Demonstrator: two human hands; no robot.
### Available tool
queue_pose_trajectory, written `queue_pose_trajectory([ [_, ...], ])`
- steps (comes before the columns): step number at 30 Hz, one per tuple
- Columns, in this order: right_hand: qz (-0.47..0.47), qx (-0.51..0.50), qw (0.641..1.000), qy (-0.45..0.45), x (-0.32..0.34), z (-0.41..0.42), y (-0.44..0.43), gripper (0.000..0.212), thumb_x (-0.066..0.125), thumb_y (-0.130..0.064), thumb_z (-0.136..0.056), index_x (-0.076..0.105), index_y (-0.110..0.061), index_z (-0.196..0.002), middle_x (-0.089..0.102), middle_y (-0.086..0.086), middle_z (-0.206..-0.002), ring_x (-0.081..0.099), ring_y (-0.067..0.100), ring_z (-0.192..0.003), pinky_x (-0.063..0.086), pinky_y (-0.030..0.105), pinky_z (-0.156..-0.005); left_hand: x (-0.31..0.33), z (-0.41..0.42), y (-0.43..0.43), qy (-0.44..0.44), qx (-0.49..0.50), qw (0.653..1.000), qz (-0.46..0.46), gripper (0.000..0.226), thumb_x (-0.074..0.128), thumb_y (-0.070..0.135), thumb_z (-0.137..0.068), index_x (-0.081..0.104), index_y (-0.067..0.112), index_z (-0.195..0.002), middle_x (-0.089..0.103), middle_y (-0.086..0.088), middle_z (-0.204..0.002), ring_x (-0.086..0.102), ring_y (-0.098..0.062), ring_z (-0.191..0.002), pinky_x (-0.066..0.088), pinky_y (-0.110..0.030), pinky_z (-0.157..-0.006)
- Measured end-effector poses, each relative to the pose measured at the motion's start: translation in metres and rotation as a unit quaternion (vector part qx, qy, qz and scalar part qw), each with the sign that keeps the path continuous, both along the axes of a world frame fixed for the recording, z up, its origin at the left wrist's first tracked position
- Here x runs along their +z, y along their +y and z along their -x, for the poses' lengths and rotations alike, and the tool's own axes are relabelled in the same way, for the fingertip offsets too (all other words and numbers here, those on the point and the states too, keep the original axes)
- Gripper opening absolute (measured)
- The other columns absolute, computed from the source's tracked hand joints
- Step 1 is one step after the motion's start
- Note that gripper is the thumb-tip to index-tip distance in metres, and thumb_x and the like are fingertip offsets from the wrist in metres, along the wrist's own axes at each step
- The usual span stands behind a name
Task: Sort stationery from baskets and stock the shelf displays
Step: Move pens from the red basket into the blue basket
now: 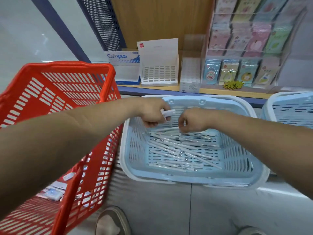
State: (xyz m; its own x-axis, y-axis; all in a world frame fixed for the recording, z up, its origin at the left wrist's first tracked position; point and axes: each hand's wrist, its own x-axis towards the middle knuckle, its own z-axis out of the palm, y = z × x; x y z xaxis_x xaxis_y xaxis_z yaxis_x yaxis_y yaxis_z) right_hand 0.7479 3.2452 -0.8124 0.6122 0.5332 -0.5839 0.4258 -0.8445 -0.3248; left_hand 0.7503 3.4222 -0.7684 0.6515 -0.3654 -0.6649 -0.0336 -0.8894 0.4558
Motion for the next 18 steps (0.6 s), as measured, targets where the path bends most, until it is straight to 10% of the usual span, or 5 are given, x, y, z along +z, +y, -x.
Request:
queue_pose_trajectory([
  [4, -0.110, -0.029, 0.987, 0.112, 0.048, -0.014, 0.029, 0.009, 0.064, -0.026, -0.093, 0.069, -0.020, -0.093, 0.064, -0.007, -0.069, 0.057, 0.007, -0.055, 0.044, 0.024, -0.061, 0.043, 0.003, 0.031, -0.058, 0.125, 0.986, 0.095, 0.014, 0.058, 0.019, -0.097, 0.062, 0.011, -0.108, 0.046, -0.005, -0.058, 0.042, -0.010, -0.039, 0.036, -0.019, -0.041],
  [11, -0.346, -0.183, 0.908, 0.147, 0.090, -0.017, 0.092, 0.017, 0.063, -0.019, -0.092, 0.065, -0.027, -0.107, 0.066, -0.001, -0.084, 0.058, 0.010, -0.058, 0.040, 0.020, -0.052, 0.090, 0.035, 0.119, -0.110, 0.251, 0.958, 0.091, 0.044, 0.047, 0.044, -0.099, 0.063, 0.008, -0.080, 0.041, -0.005, -0.053, 0.038, -0.015, -0.038, 0.031, -0.021, -0.040],
  [15, -0.381, -0.073, 0.922, 0.006, 0.083, -0.002, 0.125, 0.057, 0.070, -0.014, -0.087, 0.048, -0.023, -0.140, 0.054, 0.001, -0.121, 0.058, -0.012, -0.093, 0.044, 0.008, -0.079, 0.077, 0.058, 0.162, -0.066, 0.314, 0.946, 0.055, 0.027, 0.047, 0.026, -0.101, 0.060, 0.003, -0.095, 0.042, -0.005, -0.061, 0.039, -0.014, -0.044, 0.033, -0.021, -0.043],
  [18, -0.224, 0.101, 0.956, -0.158, 0.075, 0.008, 0.150, 0.078, 0.073, -0.049, -0.080, 0.033, -0.043, -0.147, 0.019, 0.002, -0.159, 0.017, 0.023, -0.145, 0.020, 0.039, -0.118, 0.059, 0.072, 0.189, -0.037, 0.326, 0.944, 0.018, 0.010, 0.049, 0.011, -0.098, 0.058, 0.010, -0.101, 0.048, -0.005, -0.067, 0.045, -0.011, -0.048, 0.038, -0.020, -0.043],
])
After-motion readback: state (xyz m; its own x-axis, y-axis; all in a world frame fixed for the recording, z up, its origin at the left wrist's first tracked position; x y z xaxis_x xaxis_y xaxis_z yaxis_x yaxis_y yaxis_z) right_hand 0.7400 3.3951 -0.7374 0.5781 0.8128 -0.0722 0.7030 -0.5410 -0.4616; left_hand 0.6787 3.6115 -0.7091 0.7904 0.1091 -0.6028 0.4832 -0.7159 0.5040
